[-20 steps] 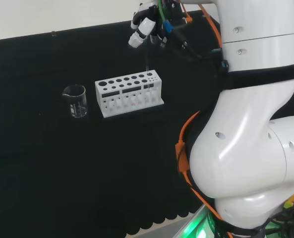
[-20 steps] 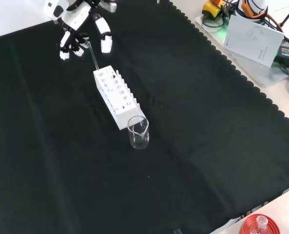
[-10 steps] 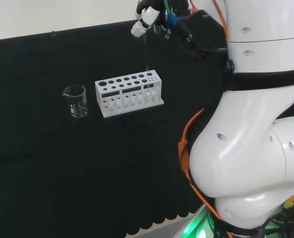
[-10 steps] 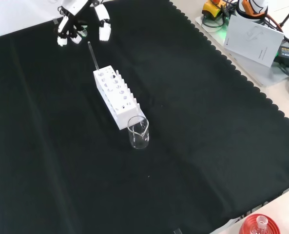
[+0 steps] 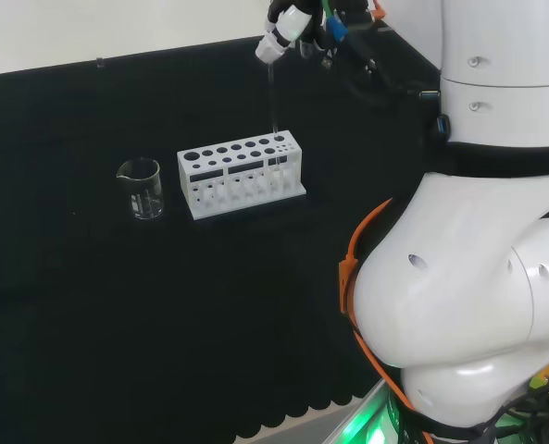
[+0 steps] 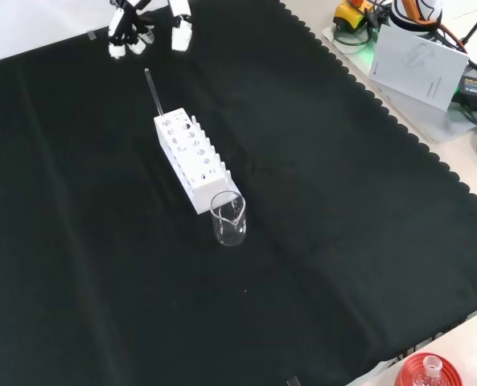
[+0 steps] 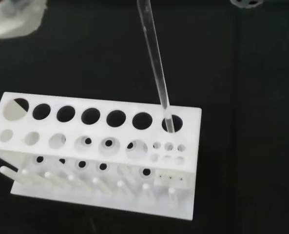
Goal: Put the glass rod back on the white test tube rack.
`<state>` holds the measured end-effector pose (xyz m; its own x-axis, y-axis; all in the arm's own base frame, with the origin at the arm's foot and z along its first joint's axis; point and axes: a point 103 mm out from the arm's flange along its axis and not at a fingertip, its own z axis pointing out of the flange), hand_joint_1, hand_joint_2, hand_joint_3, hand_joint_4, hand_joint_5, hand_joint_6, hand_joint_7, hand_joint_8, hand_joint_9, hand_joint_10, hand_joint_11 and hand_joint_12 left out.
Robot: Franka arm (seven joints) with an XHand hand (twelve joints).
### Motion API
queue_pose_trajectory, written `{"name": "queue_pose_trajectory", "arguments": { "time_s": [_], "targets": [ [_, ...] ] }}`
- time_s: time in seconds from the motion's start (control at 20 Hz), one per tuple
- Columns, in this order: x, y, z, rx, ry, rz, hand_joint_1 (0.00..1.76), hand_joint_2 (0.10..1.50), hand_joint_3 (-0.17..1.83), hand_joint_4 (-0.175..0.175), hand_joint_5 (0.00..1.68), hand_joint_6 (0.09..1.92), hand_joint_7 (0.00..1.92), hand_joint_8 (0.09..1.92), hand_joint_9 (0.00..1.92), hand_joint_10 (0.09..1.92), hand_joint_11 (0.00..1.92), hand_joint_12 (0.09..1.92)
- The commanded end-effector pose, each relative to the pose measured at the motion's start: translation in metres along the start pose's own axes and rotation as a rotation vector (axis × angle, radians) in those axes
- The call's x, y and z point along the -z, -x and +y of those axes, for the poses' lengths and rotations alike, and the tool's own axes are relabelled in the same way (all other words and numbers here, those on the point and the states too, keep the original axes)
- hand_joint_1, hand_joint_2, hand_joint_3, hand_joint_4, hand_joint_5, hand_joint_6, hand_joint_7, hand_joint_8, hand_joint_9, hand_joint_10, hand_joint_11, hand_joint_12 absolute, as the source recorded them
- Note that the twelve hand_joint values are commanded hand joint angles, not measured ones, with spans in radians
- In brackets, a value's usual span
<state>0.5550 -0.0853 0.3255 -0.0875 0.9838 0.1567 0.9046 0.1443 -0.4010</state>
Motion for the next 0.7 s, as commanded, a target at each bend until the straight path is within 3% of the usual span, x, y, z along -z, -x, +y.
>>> {"name": "queue_pose_trajectory", "arguments": {
  "time_s": [0.05,0.7],
  "targets": [
    [0.002,0.0,-0.023,-0.021,0.035,0.018,0.8,0.53,0.54,-0.089,0.4,0.64,0.88,0.68,1.39,0.09,1.29,0.99],
    [-0.003,-0.014,-0.041,-0.033,0.052,0.025,0.87,0.54,0.62,-0.095,0.42,0.77,0.91,0.67,1.39,0.09,1.26,1.01]
  ]
}}
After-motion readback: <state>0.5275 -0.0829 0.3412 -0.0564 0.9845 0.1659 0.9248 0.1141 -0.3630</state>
